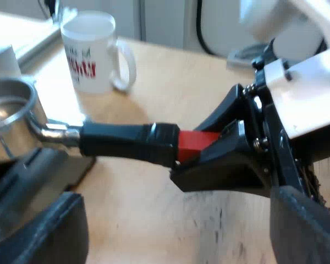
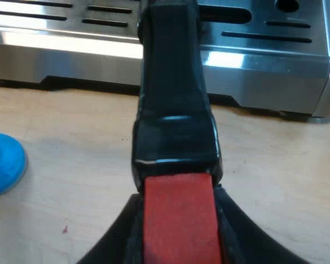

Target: Grind coffee beans and then tamp

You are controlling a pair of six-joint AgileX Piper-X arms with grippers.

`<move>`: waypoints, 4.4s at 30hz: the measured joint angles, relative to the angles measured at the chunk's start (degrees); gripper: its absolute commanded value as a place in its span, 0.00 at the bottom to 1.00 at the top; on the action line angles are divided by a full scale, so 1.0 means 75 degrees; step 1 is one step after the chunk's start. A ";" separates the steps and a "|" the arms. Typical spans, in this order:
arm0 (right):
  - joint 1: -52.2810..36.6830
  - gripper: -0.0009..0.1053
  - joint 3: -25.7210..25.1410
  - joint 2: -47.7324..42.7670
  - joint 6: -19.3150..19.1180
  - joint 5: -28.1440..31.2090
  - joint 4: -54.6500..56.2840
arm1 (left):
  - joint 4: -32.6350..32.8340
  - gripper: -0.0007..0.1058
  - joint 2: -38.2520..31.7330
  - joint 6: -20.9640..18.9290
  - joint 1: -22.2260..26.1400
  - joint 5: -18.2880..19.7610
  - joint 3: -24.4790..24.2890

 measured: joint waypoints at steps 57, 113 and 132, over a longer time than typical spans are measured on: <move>-0.1819 0.01 0.1756 -0.2384 -0.5912 -0.4814 -0.2022 | 0.1982 0.66 -0.2010 0.0000 0.0000 0.0000 -0.0094; -0.2615 0.01 0.3804 -0.1402 -0.6132 -0.5458 -0.4909 | 0.2040 0.66 -0.1990 -0.0059 0.0000 -0.1470 0.0085; -0.2615 0.01 0.3729 -0.1417 -0.5452 -0.5758 -0.4165 | 0.2040 0.66 0.0467 -0.0239 0.0000 -0.1741 0.0085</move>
